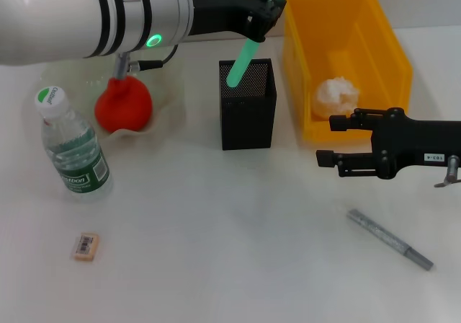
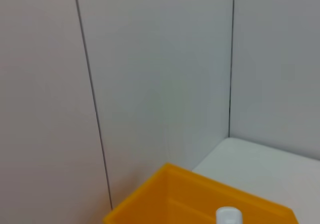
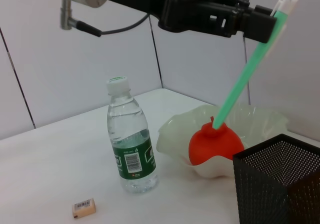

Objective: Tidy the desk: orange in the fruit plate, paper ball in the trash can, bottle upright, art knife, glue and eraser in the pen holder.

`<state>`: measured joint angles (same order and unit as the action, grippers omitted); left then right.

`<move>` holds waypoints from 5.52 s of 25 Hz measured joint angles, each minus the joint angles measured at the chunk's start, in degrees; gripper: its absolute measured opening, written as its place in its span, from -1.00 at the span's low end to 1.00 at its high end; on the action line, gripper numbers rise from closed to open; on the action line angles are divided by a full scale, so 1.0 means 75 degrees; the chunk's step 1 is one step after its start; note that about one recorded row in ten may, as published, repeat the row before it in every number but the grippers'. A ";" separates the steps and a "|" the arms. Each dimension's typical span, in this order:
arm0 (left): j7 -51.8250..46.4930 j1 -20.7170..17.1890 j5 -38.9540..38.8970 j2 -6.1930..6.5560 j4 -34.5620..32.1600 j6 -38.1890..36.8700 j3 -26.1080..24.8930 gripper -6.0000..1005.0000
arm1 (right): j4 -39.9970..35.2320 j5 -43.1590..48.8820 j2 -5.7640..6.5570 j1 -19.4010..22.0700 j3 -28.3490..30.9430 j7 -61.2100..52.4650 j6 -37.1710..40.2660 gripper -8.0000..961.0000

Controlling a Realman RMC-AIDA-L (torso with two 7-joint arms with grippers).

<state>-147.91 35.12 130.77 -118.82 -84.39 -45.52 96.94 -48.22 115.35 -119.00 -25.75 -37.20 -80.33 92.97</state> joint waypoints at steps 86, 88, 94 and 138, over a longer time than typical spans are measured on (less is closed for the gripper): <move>1.2084 0.0590 -1.2289 -0.0047 0.6596 0.0773 0.0586 -0.55 | 0.0220 -0.0153 -0.0023 0.0145 -0.0075 0.0104 0.0191 0.59; 1.2126 0.0593 -1.2288 -0.0047 0.6661 0.0782 0.0616 -0.54 | 0.0219 -0.0218 -0.0024 0.0150 -0.0092 0.0104 0.0191 0.59; 1.2200 0.0546 -1.2291 -0.0047 0.6789 0.0790 0.0721 -0.52 | 0.0220 -0.0270 -0.0024 0.0152 -0.0108 0.0101 0.0191 0.59; 0.9135 0.0357 -0.8784 0.0023 0.4770 0.1063 0.1067 0.45 | 0.0219 -0.0275 -0.0023 0.0190 -0.0114 0.0093 0.0191 0.59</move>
<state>-79.39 37.80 64.89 -118.65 -48.61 -37.54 104.94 -46.58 113.29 -119.17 -24.32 -38.06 -79.63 94.40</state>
